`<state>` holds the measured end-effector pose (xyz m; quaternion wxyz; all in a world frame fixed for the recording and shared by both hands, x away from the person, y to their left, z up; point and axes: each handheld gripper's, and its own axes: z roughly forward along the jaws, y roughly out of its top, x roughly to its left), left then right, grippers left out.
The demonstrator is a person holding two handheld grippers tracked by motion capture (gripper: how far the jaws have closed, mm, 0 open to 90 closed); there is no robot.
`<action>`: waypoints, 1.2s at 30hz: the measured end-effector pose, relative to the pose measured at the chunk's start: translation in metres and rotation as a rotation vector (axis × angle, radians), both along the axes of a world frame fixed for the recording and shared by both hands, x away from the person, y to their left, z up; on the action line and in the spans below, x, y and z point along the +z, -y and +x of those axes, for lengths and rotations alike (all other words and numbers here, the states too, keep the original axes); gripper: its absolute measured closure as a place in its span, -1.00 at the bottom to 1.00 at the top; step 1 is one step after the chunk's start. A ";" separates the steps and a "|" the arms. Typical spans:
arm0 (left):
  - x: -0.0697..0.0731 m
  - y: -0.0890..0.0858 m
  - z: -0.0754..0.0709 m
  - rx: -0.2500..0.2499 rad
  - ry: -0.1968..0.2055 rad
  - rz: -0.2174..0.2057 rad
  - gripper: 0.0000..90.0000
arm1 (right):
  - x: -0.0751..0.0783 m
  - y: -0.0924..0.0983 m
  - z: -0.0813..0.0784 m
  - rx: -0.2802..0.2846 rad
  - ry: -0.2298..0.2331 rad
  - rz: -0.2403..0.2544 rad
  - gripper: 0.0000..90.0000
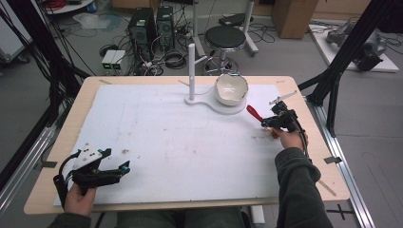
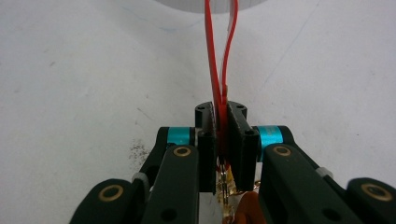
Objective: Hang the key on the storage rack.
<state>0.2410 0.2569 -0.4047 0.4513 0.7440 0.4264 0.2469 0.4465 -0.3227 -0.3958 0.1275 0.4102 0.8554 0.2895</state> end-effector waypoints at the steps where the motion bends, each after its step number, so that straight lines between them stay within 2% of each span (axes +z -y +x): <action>1: 0.000 0.000 0.000 -0.002 0.000 0.002 -0.58 | 0.002 0.000 -0.002 -0.002 0.002 0.010 0.85; 13: 0.000 0.001 -0.001 0.001 0.001 0.000 -0.58 | 0.022 0.004 -0.021 0.023 0.072 0.077 0.85; 17: 0.001 0.001 -0.001 0.004 0.004 0.001 -0.58 | 0.025 0.005 -0.025 0.033 0.080 0.094 0.85; 29: 0.001 0.001 -0.001 0.003 0.004 0.003 -0.58 | 0.039 0.000 -0.040 0.077 0.143 0.158 0.85; 36: 0.001 0.001 -0.001 0.001 0.003 0.000 -0.58 | 0.043 -0.001 -0.044 0.084 0.142 0.189 0.85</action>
